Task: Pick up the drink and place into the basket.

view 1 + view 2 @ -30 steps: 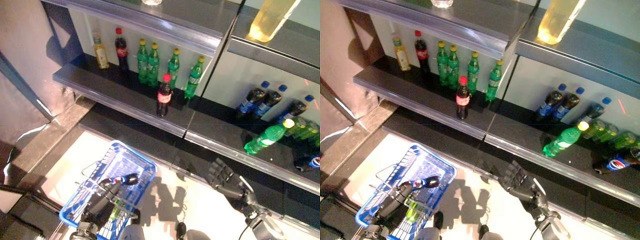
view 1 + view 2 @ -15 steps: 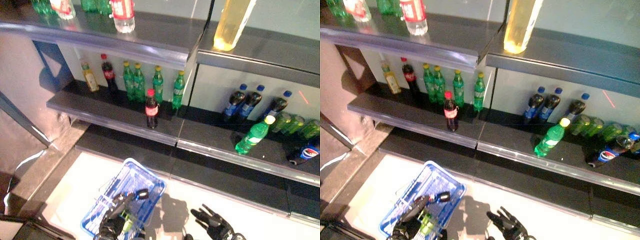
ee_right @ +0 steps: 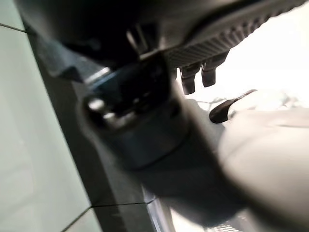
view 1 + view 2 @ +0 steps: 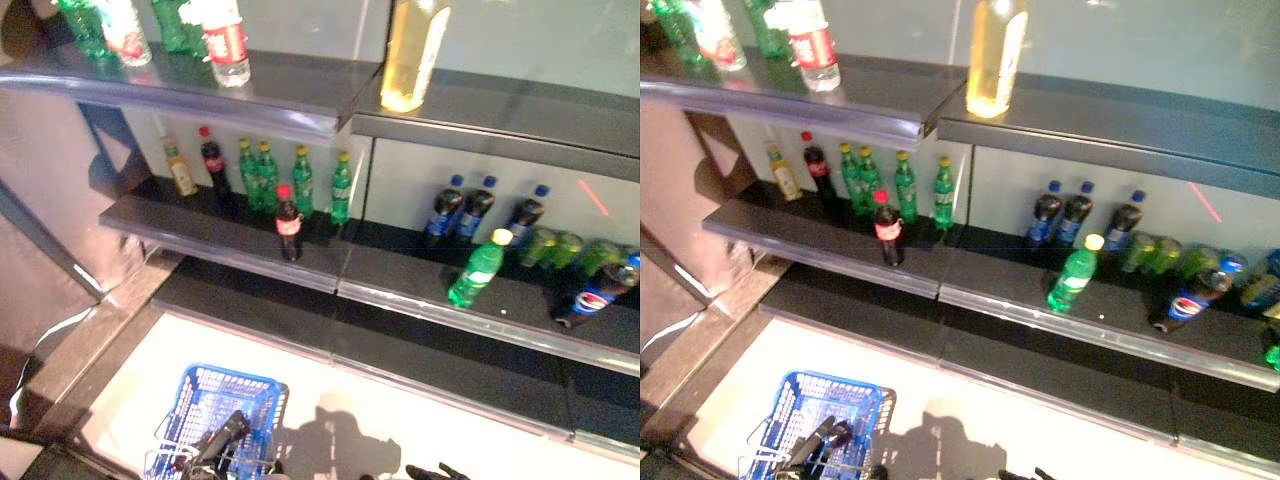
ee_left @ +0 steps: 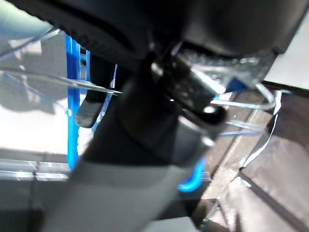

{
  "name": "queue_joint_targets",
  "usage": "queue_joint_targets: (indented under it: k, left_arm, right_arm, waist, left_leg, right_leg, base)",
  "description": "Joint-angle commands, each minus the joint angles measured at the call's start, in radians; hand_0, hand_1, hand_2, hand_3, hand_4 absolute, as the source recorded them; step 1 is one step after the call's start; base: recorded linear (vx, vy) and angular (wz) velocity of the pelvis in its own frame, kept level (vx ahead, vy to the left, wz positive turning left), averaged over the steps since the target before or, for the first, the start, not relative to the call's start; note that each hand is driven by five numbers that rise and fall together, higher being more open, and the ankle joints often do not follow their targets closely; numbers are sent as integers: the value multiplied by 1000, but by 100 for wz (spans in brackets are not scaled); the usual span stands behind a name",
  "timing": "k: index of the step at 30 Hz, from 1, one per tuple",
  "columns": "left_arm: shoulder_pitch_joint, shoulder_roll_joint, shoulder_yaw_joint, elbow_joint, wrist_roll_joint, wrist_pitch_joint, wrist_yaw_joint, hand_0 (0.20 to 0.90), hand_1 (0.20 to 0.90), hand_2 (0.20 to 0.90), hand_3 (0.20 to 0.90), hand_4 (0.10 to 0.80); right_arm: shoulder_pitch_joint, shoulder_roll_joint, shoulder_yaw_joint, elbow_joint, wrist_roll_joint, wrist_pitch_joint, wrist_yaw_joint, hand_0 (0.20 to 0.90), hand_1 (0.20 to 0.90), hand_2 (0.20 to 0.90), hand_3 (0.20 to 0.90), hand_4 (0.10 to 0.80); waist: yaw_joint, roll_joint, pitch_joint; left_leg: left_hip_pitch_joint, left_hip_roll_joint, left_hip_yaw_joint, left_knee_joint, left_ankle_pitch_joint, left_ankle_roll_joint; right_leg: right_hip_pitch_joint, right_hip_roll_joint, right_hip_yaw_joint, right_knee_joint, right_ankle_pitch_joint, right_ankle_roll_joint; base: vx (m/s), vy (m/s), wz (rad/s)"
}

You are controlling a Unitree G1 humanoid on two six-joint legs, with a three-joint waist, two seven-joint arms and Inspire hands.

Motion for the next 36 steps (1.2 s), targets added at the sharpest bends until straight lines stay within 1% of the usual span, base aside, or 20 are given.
queue_joint_targets:
  k: [1, 5, 6, 8, 11, 13, 14, 15, 17, 21, 24, 25, 26, 27, 28, 29, 30, 33, 34, 36]
  left_arm:
    - [-17, 56, 2, -21, 70, -79, -38, 300, 300, 300, 200, 100]
    - [-24, 75, -44, 7, 215, -80, -27, 300, 300, 300, 200, 100]
    - [-25, 86, -65, -3, 215, -72, -16, 300, 300, 300, 200, 100]
    - [-24, 90, -58, -20, 193, -62, 7, 300, 300, 300, 200, 100]
    - [-38, 108, -66, -22, 176, -47, 3, 300, 300, 300, 200, 100]
    - [-48, 110, -68, -7, 170, -42, 10, 300, 300, 300, 200, 100]
    - [-49, 111, -67, -4, 167, -40, 11, 300, 300, 300, 200, 100]
    - [-52, 122, -62, 0, 148, -21, 26, 300, 300, 300, 200, 100]
    - [-50, 132, -50, -6, 137, -8, 47, 300, 300, 300, 200, 100]
    - [-48, 123, -38, -19, 133, -8, 102, 300, 300, 300, 200, 100]
    - [-44, 111, -20, -4, 122, -14, 115, 300, 300, 300, 200, 100]
    - [-39, 99, -12, 10, 108, -30, 101, 300, 300, 300, 200, 100]
    - [-38, 97, -11, 12, 106, -32, 95, 300, 300, 300, 200, 100]
    - [-34, 90, -11, 12, 102, -38, 84, 300, 300, 300, 200, 100]
    - [-27, 74, -19, 13, 90, -54, 76, 300, 300, 300, 200, 100]
    - [-27, 74, -19, 13, 90, -54, 76, 300, 300, 300, 200, 100]
    - [-19, 68, -19, 26, 69, -63, 68, 300, 300, 300, 200, 100]
    - [-14, 63, -9, 42, 42, -72, 58, 300, 300, 300, 200, 100]
    - [-12, 61, -11, 49, 21, -76, 51, 300, 300, 300, 200, 100]
    - [-10, 55, -10, 58, 0, -86, 49, 300, 300, 300, 200, 100]
  right_arm:
    - [-14, 36, 22, 19, -74, -19, -13, 900, 900, 900, 900, 800]
    - [-28, 57, 33, 20, -45, -5, -66, 900, 900, 900, 900, 800]
    - [-32, 63, 52, 10, -83, -14, -71, 900, 900, 900, 900, 800]
    - [-38, 67, 67, -10, -104, -2, -91, 900, 900, 900, 900, 800]
    - [-45, 71, 75, 3, -88, -13, -104, 900, 900, 900, 900, 800]
    - [-55, 79, 61, 33, -69, -33, -110, 900, 900, 900, 900, 800]
    - [-58, 80, 58, 38, -64, -34, -112, 900, 900, 900, 900, 800]
    - [-71, 81, 43, 55, -61, -32, -113, 900, 900, 900, 900, 800]
    - [-88, 77, 48, 62, -106, -27, -116, 900, 900, 900, 900, 800]
    - [-88, 67, 95, 53, -100, -21, -108, 900, 900, 900, 900, 800]
    - [-77, 58, 96, 36, -68, -14, -100, 900, 900, 900, 900, 800]
    - [-70, 56, 99, 40, -69, -18, -95, 900, 900, 900, 900, 800]
    - [-69, 55, 99, 41, -66, -17, -93, 900, 900, 900, 900, 800]
    - [-69, 54, 99, 43, -61, -8, -86, 900, 900, 900, 900, 800]
    - [-82, 51, 106, 43, -69, 11, -77, 900, 900, 900, 900, 800]
    - [-82, 51, 106, 43, -69, 11, -77, 900, 900, 900, 900, 800]
    - [-93, 54, 112, 53, -82, 13, -71, 900, 900, 900, 900, 800]
    - [-110, 60, 125, 75, -109, 19, -71, 900, 900, 900, 900, 800]
    - [-118, 63, 138, 79, -116, 29, -77, 900, 900, 900, 900, 800]
    - [-119, 69, 148, 80, -125, 34, -88, 900, 900, 900, 900, 800]
  waist:
    - [20, -66, 44]
    - [8, -64, 44]
    - [10, -65, 51]
    - [15, -65, 65]
    - [19, -54, 85]
    - [17, -53, 88]
    - [17, -51, 92]
    - [10, -45, 96]
    - [11, -41, 99]
    - [15, -71, 86]
    - [20, -101, 86]
    - [28, -116, 92]
    - [30, -118, 94]
    - [48, -122, 103]
    - [71, -121, 107]
    - [71, -121, 107]
    - [86, -107, 107]
    - [108, -80, 107]
    - [128, -63, 111]
    - [154, -48, 120]
  left_leg:
    - [-92, -80, -40, 112, -11, -27]
    - [-58, -45, -2, 50, 12, -19]
    - [-45, -43, -2, 32, 17, -13]
    - [-29, -37, 10, 24, 18, -12]
    - [-17, -12, 25, 24, 13, -14]
    - [-2, -3, 25, 10, 8, -22]
    - [6, 3, 27, 6, 5, -25]
    - [27, 34, 35, -9, -5, -41]
    - [39, 79, 58, -9, -13, -55]
    - [33, 169, 98, 59, -28, -97]
    - [-22, 209, 85, 208, 41, -105]
    - [-84, 201, 98, 298, 76, -77]
    - [-94, 199, 99, 309, 79, -73]
    - [-119, 139, 73, 356, 56, -49]
    - [-149, 34, 35, 381, 27, -20]
    - [-150, 34, 35, 381, 27, -20]
    - [-142, -24, 14, 330, 17, -8]
    - [-123, -73, -30, 191, 29, -10]
    - [-140, -94, -56, 108, 78, -25]
    - [-210, -111, -35, 50, 149, -49]
  right_leg:
    - [108, 34, -4, -147, 86, 13]
    - [92, 63, -19, -61, 38, 5]
    - [66, 61, -53, 23, 44, 17]
    - [41, 22, -86, 72, 79, 46]
    - [48, -44, -74, -10, 97, 60]
    - [29, -124, -62, -76, 197, 100]
    - [28, -134, -61, -85, 211, 104]
    - [-7, -181, -59, -100, 270, 125]
    - [-5, -181, -87, -95, 230, 136]
    - [28, -118, -120, -77, 133, 83]
    - [60, -75, -138, -85, 110, 34]
    - [84, -57, -144, -97, 104, 15]
    - [86, -54, -145, -99, 103, 12]
    - [104, -46, -149, -110, 107, 5]
    - [117, -33, -140, -127, 114, 1]
    - [117, -33, -140, -127, 114, 1]
    - [128, -9, -135, -134, 109, 2]
    - [143, 38, -118, -134, 92, 2]
    - [161, 67, -112, -131, 75, -1]
    - [193, 97, -106, -128, 42, -7]
  base:
    - [200, -7, -86]
    - [96, -38, -55]
    - [73, -120, -26]
    - [41, -175, -46]
    - [3, -283, -80]
    - [32, -413, -45]
    - [65, -513, -31]
    - [61, -483, -39]
    - [53, -462, -47]
    - [89, -630, -39]
    - [75, -573, -16]
    - [63, -459, -6]
    - [95, -499, -12]
    - [130, -403, -32]
    - [115, -330, -34]
    - [189, -313, -75]
    - [160, -163, -82]
    - [290, -227, -88]
    - [243, -161, -58]
    - [296, -205, -56]
